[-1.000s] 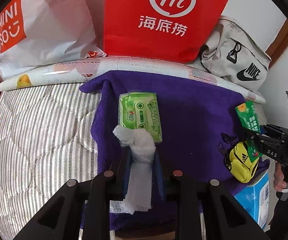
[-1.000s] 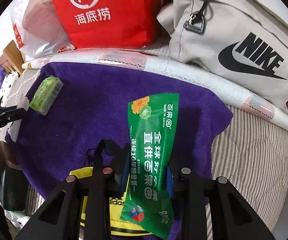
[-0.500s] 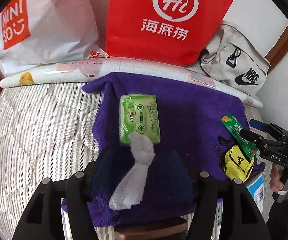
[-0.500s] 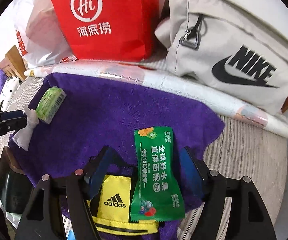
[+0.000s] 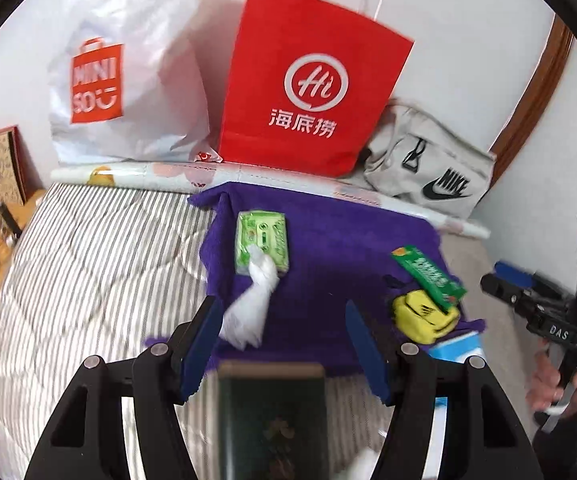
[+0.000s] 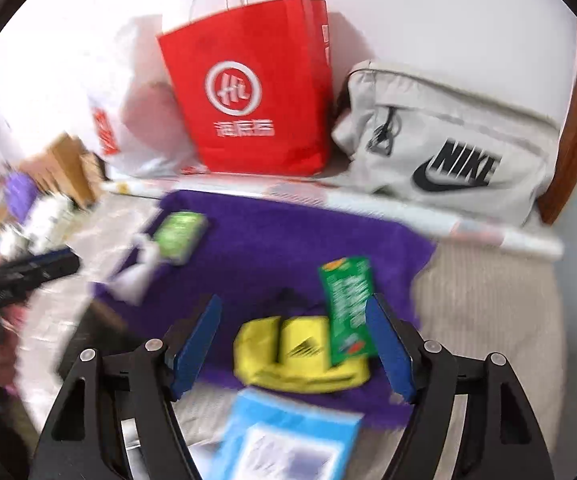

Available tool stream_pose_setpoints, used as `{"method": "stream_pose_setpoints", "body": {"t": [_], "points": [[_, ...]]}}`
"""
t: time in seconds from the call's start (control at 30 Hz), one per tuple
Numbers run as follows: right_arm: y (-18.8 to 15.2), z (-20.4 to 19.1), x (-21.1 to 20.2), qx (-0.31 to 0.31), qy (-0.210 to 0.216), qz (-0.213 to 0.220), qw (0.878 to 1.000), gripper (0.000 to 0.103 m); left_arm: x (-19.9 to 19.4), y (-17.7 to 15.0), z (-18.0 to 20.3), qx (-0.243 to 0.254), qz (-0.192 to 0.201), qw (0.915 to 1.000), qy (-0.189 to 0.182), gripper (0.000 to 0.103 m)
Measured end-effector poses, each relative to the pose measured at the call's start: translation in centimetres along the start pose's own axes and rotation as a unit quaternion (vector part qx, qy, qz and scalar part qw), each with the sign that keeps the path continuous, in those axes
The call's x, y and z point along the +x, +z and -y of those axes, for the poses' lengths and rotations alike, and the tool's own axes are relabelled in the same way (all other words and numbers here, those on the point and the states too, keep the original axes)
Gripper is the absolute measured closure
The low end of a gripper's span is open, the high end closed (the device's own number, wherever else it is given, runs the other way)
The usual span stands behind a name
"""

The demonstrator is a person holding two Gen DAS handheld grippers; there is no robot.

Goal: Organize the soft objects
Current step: 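Move both tools back toward the pile beside the tea tin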

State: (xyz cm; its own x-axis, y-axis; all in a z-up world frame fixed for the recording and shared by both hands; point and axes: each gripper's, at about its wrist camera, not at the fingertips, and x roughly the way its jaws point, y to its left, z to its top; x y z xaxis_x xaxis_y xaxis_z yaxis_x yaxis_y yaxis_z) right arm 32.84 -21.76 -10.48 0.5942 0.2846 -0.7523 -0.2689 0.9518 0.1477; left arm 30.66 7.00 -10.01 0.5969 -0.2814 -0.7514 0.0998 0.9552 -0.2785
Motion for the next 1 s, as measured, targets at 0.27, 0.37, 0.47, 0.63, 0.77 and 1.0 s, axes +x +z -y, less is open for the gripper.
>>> {"method": "stream_pose_setpoints", "body": {"t": [0.27,0.37,0.47,0.63,0.77,1.0], "points": [[-5.3,-3.2,-4.8,-0.008,0.018,0.002,1.000,0.029,-4.2,-5.5,1.0,0.022,-0.014,0.9995,0.018,0.041],[-7.6,-4.4,-6.4,-0.014,0.023,0.007,1.000,0.029,-5.2,-7.7,1.3,0.027,-0.019,0.9993,0.019,0.041],[-10.4,-5.3,-8.5,-0.012,0.027,0.021,0.999,0.029,-6.2,-10.3,1.4,0.029,-0.020,0.9992,0.018,0.041],[-13.9,-6.4,-10.3,-0.017,0.044,0.031,0.998,0.029,-6.7,-13.9,1.0,0.031,-0.032,0.9985,0.031,0.041],[-16.3,-7.8,-10.2,-0.036,0.044,0.034,0.998,0.033,-6.7,-15.9,-0.2,0.008,-0.040,0.9988,0.027,0.041],[-19.8,-10.7,-6.4,-0.078,0.070,-0.008,0.995,0.071,-6.4,-17.7,-1.2,-0.009,-0.049,0.9987,0.005,0.041]]}}
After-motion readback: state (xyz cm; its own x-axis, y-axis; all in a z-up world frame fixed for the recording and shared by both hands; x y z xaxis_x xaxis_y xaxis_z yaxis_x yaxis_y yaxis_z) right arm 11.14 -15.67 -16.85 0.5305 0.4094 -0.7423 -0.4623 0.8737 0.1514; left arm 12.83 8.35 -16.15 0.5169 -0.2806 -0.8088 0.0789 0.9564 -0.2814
